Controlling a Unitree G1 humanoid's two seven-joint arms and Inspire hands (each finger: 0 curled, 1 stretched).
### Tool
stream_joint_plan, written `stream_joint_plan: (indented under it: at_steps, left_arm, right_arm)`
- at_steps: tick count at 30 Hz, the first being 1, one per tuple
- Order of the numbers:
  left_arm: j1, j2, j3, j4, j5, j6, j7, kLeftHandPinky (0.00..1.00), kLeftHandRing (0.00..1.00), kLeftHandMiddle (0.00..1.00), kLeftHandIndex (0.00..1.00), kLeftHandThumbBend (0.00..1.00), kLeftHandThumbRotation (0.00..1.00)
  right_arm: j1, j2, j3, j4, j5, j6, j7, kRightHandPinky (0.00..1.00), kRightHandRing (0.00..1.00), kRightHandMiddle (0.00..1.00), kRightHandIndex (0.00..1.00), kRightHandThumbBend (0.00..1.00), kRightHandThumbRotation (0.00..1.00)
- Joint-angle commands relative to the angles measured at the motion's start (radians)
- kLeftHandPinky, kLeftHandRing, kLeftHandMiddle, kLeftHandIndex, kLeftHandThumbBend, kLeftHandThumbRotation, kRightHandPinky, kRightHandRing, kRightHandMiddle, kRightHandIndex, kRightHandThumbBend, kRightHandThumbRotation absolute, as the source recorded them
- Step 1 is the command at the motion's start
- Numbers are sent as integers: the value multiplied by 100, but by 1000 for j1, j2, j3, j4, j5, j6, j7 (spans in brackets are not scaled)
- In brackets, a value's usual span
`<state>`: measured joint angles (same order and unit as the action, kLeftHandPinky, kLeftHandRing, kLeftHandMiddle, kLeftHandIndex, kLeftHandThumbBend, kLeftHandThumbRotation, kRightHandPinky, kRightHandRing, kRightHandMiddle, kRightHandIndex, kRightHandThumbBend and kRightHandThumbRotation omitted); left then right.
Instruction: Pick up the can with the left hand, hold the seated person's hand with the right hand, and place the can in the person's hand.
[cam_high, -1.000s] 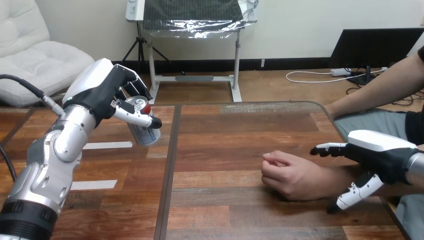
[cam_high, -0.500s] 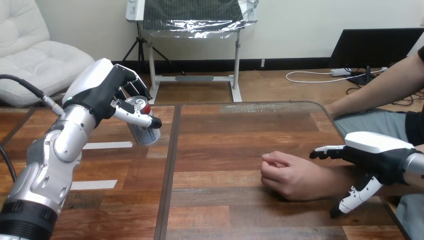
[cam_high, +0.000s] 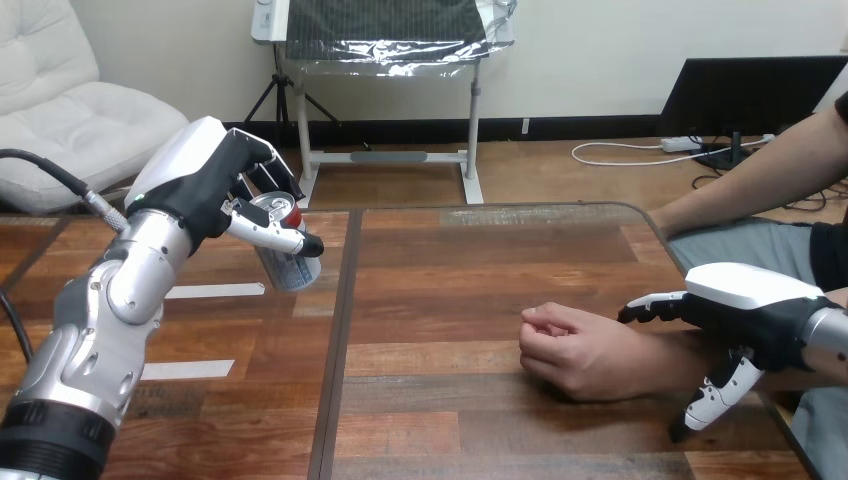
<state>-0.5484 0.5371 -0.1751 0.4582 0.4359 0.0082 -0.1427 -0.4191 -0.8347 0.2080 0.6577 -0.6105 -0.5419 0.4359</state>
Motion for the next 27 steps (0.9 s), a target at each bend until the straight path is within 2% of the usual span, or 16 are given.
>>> stream_joint_plan:
  at_steps: [1, 6, 9, 19, 27]
  left_arm:
    - [-31, 13, 42, -45, -21, -8, 8, 31, 35, 42, 43, 76, 0]
    - [-32, 14, 40, -43, -21, -10, 7, 31, 36, 42, 43, 76, 0]
    - [-32, 13, 39, -38, -23, -15, 9, 32, 37, 42, 43, 76, 0]
    - [-28, 14, 39, -48, -25, -11, 5, 32, 37, 42, 43, 76, 0]
    - [-26, 18, 39, -53, -28, -8, 2, 32, 36, 42, 43, 75, 0]
  right_arm:
    - [-20, -11, 22, 18, -21, 14, -38, 84, 86, 87, 87, 100, 14]
    - [-29, -5, 43, 30, -54, 41, -60, 81, 85, 86, 86, 100, 9]
    - [-35, 0, 56, 36, -71, 64, -66, 74, 84, 86, 86, 100, 6]
    - [-57, 6, 100, 70, -122, 98, -108, 65, 81, 84, 84, 100, 5]
    - [-76, 14, 125, 110, -130, 114, -135, 61, 78, 81, 81, 100, 3]
